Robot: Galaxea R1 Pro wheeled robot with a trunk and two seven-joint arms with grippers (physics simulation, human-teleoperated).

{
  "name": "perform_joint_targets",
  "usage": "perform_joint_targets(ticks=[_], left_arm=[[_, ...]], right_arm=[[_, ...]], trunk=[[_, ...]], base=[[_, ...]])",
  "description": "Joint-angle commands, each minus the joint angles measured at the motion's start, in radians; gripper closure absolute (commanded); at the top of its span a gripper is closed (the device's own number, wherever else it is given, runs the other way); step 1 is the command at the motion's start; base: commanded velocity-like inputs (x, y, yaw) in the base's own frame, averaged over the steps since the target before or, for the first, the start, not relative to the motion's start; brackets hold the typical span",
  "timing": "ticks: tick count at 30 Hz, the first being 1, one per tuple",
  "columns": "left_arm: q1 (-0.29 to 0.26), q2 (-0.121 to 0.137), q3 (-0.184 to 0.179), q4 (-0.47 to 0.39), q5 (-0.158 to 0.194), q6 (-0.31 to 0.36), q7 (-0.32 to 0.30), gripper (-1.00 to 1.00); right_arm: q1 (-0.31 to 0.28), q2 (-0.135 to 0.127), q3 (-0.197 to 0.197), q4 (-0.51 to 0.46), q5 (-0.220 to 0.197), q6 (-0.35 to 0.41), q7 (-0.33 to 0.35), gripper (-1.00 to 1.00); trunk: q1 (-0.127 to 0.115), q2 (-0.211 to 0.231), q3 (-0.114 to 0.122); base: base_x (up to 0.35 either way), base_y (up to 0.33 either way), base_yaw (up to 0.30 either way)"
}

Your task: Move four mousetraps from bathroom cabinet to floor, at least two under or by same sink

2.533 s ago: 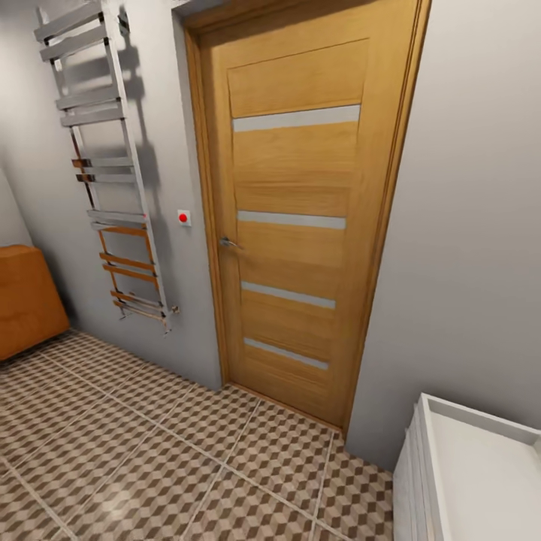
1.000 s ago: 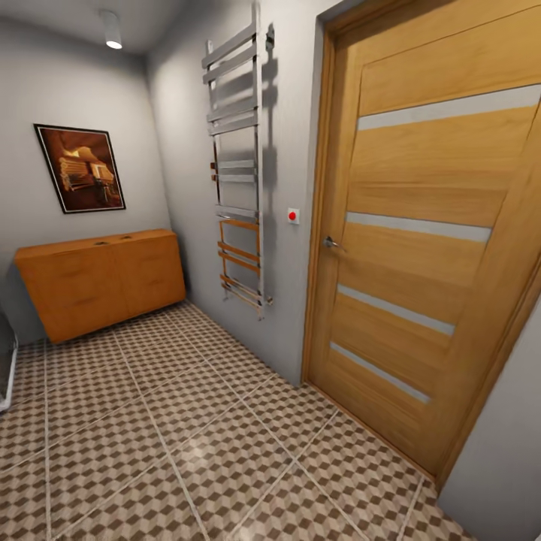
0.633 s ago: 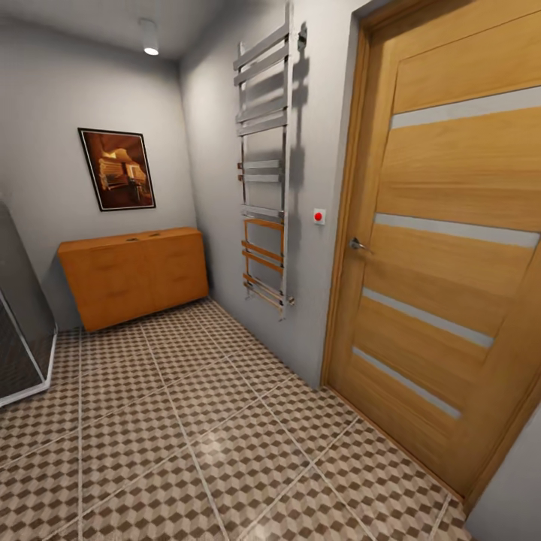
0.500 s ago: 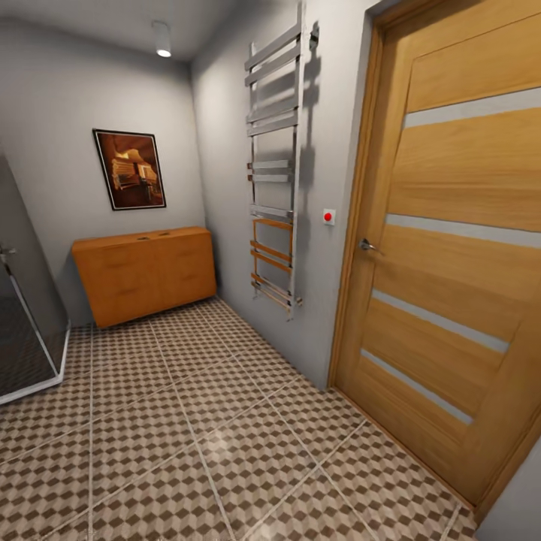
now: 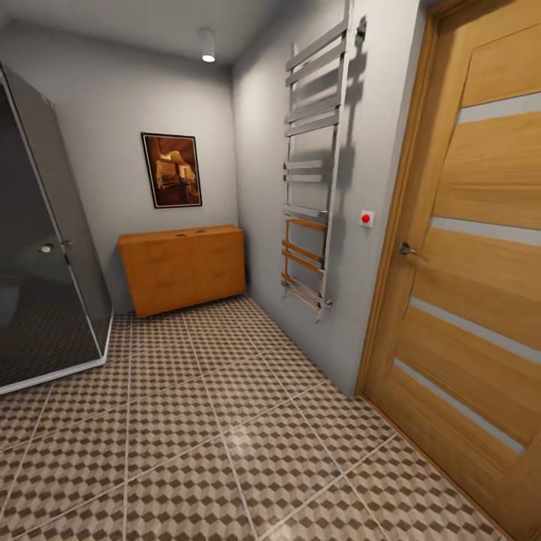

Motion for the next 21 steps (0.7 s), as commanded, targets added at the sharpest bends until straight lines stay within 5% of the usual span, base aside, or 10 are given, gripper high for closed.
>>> perform_joint_targets(ticks=[1, 10, 21], left_arm=[[-0.001, 0.0, -0.008, 0.001, 0.008, -0.002, 0.003, -1.0], [-0.001, 0.002, -0.008, 0.001, 0.009, -0.002, 0.003, -1.0], [-0.001, 0.003, 0.0, 0.002, 0.01, 0.0, 0.003, -1.0]], right_arm=[[-0.001, 0.0, -0.008, 0.003, 0.01, -0.006, -0.004, -1.0], [-0.001, 0.0, -0.008, 0.003, 0.011, -0.005, -0.003, -1.0], [-0.001, -0.001, -0.008, 0.003, 0.011, -0.006, -0.003, -1.0]], trunk=[[0.0, -0.001, -0.001], [0.0, -0.001, -0.001], [0.0, -0.001, -0.001]], base=[[0.0, 0.0, 0.278], [0.036, 0.0, 0.278], [0.261, 0.0, 0.278]])
